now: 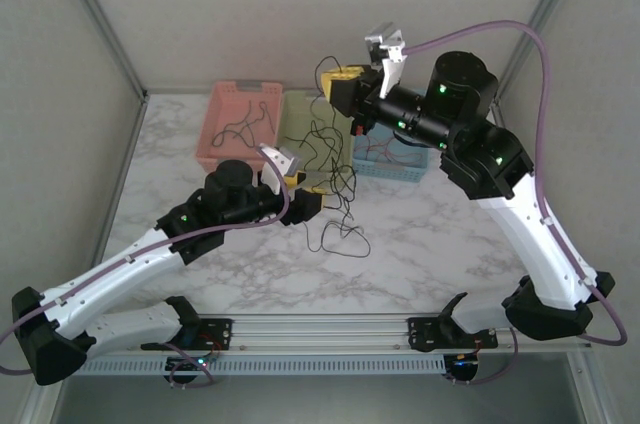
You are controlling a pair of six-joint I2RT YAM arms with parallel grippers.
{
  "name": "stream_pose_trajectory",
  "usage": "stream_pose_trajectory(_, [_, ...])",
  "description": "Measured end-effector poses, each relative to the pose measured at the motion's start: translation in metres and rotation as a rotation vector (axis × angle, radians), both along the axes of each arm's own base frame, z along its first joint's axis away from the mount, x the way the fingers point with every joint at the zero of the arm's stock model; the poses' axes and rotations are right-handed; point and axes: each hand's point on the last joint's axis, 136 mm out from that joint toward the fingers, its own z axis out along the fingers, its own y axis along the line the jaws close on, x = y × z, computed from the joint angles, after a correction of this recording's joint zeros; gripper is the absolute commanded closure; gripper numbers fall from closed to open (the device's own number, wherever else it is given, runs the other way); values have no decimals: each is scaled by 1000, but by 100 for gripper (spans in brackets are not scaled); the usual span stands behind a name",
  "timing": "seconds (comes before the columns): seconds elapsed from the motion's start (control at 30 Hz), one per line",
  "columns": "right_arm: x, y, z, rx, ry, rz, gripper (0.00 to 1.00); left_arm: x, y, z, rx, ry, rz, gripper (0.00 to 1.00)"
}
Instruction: Untangle the cables
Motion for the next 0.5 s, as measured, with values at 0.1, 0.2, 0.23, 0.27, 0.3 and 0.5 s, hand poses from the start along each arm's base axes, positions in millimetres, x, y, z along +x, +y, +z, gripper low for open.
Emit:
stream_pose_trajectory(0.1, [-1, -1, 2, 9, 3, 1, 100, -1, -6, 0, 0, -11, -28, 35])
stream_pose_trajectory(0.2, [-1, -1, 1, 10, 5, 2, 100, -1, -12, -8, 17, -2, -52, 41])
stream_pose_trajectory(0.23, [-1, -1, 1, 11, 5, 1, 100, -1, -12, -9, 21, -1, -55, 43])
stream_pose_trajectory(0.27, [-1, -1, 1, 12, 4, 1, 100, -1, -12, -10, 23, -2, -56, 44])
stream_pose_trajectory(0.3, [-1, -1, 2, 12, 4, 1, 100, -1, -12, -8, 20, -6, -56, 44])
stream_pose_trajectory(0.5, [-2, -1, 2, 14, 2, 1, 100, -6, -9, -10, 10, -10, -67, 44])
